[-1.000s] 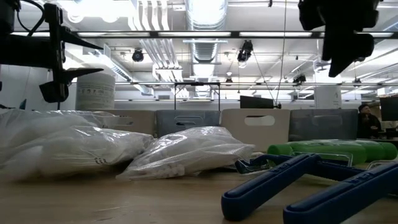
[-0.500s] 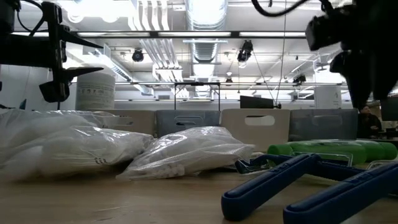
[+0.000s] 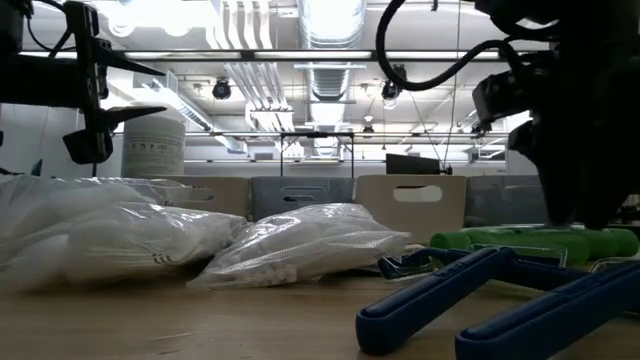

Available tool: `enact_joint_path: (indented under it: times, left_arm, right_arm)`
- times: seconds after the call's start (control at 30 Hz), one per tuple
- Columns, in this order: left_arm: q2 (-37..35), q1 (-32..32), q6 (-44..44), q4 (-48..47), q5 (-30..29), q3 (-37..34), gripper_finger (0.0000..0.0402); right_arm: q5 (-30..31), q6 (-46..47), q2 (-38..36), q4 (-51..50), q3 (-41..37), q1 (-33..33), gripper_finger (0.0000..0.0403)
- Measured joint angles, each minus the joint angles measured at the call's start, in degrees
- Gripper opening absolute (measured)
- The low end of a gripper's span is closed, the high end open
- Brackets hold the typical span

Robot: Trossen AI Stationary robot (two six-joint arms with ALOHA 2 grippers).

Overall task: Pick & Place Travel size toiletries
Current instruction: Put the right shampoo in the right black bin

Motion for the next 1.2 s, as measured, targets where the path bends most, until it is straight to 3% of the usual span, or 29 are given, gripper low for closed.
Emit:
enact_joint_path:
  times: [0.5, 0.67, 0.97, 1.2]
  left_arm:
    - [0.24, 0.04, 0.51, 0.15, 0.02, -0.02, 0.0211]
    - [0.24, 0.04, 0.33, 0.2, 0.02, -0.02, 0.0211]
    - [0.24, 0.04, 0.27, 0.25, -0.48, -0.02, 0.0211]
    - [0.33, 0.04, 2.36, 0.81, -0.49, 0.02, 0.0211]
  right_arm:
    - [1.95, -3.06, 7.08, 4.29, 0.08, 0.0, 0.0293]
    - [1.51, -2.04, 6.19, 4.41, -0.08, 0.0, 0.0249]
    - [-0.67, 4.95, 4.98, 3.11, -0.28, 1.51, 0.0118]
    - [-0.25, 20.61, -3.76, -5.27, -0.31, 5.79, 0.0099]
